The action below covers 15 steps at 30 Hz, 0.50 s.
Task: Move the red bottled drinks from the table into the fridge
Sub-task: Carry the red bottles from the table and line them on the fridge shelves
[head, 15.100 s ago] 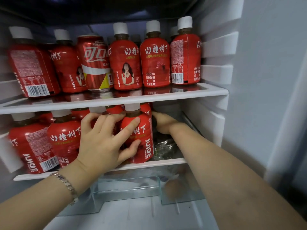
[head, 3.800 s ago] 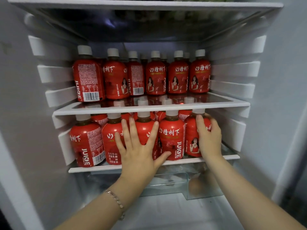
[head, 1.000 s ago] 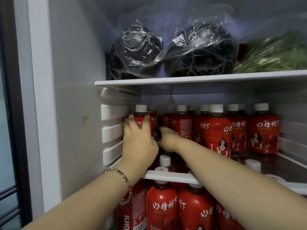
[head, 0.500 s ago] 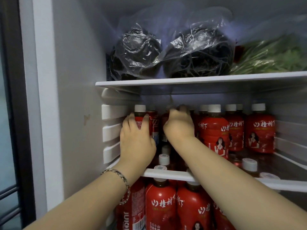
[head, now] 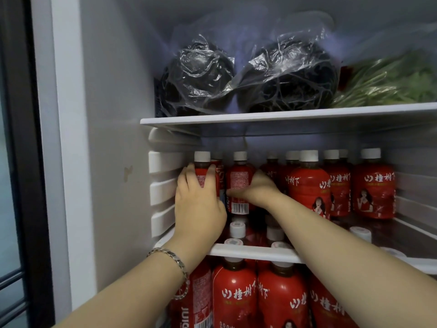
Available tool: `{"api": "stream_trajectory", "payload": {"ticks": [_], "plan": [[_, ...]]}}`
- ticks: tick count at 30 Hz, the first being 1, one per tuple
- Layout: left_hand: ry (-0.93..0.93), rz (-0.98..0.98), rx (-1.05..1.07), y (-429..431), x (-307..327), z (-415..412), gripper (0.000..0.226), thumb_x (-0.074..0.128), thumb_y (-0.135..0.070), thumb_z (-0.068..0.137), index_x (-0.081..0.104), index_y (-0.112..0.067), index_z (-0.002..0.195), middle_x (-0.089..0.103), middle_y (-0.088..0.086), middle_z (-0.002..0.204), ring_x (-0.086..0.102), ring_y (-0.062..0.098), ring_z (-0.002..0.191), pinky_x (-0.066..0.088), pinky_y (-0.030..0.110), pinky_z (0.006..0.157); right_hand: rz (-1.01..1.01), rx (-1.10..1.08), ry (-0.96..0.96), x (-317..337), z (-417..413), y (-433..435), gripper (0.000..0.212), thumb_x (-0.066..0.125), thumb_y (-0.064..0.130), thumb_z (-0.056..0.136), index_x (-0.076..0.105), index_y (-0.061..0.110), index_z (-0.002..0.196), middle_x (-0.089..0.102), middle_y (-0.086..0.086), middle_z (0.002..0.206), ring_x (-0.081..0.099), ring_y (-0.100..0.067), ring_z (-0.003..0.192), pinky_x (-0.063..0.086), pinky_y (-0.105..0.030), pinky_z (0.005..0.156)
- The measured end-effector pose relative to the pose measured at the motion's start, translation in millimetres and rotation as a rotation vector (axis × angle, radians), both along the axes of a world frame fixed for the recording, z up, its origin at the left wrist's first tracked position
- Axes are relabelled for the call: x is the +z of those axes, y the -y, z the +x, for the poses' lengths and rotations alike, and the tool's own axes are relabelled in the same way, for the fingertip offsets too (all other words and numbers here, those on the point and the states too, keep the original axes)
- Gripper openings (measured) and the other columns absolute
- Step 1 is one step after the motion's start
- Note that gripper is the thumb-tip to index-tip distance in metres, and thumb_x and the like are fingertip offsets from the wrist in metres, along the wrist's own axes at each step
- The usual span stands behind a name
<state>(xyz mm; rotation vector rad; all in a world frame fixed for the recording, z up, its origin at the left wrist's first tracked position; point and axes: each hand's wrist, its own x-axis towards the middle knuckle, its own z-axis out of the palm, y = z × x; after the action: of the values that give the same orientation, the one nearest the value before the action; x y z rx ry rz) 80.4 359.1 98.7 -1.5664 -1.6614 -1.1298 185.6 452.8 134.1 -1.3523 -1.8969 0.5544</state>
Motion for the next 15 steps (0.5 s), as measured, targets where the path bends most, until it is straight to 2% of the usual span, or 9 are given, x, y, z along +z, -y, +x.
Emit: {"api": "stream_trajectory", "payload": {"ticks": [3, 6, 10, 13, 15], "plan": [[0.007, -0.016, -0.013, 1, 0, 0, 0.068, 0.055, -0.012, 0.083, 0.029, -0.015, 0.145, 0.021, 0.022, 0.147, 0.017, 0.035, 0.136, 0.016, 0.040, 0.114, -0.047, 0.053, -0.021, 0, 8, -3, 0.103, 0.087, 0.017, 0.060, 0.026, 0.005, 0.142, 0.047, -0.010, 0.136, 0.048, -0.023, 0.124, 0.042, -0.026, 0.096], [0.031, -0.013, -0.026, 2, 0, 1, 0.068, 0.055, -0.012, 0.083, 0.028, -0.016, 0.146, 0.020, 0.020, 0.148, 0.016, 0.034, 0.137, 0.016, 0.040, 0.114, -0.050, 0.070, -0.066, -2, 9, -7, 0.102, 0.087, 0.008, 0.059, 0.026, 0.005, 0.141, 0.047, -0.011, 0.137, 0.046, -0.024, 0.125, 0.041, -0.028, 0.097], [0.087, -0.018, -0.076, 2, 2, 0, 0.068, 0.053, -0.009, 0.085, 0.027, -0.020, 0.147, 0.017, 0.016, 0.150, 0.012, 0.030, 0.138, 0.014, 0.037, 0.115, -0.078, 0.055, -0.081, -3, 4, -8, 0.114, 0.088, 0.008, 0.056, 0.018, 0.007, 0.146, 0.045, -0.012, 0.140, 0.044, -0.026, 0.128, 0.041, -0.035, 0.104], [0.131, -0.056, -0.130, 2, 5, -1, 0.068, 0.051, -0.006, 0.086, 0.026, -0.020, 0.147, 0.013, 0.015, 0.152, 0.008, 0.027, 0.140, 0.010, 0.032, 0.115, -0.067, 0.030, -0.055, -3, 2, -8, 0.115, 0.088, 0.012, 0.057, 0.016, 0.006, 0.146, 0.045, -0.012, 0.141, 0.045, -0.026, 0.128, 0.040, -0.033, 0.104], [0.118, -0.072, -0.114, 1, 5, 0, 0.069, 0.051, -0.006, 0.085, 0.023, -0.018, 0.148, 0.012, 0.018, 0.151, 0.007, 0.030, 0.141, 0.010, 0.034, 0.116, -0.092, -0.010, -0.009, -3, -2, -2, 0.110, 0.086, 0.016, 0.064, 0.014, 0.004, 0.147, 0.043, -0.013, 0.141, 0.045, -0.026, 0.128, 0.039, -0.031, 0.103]]}}
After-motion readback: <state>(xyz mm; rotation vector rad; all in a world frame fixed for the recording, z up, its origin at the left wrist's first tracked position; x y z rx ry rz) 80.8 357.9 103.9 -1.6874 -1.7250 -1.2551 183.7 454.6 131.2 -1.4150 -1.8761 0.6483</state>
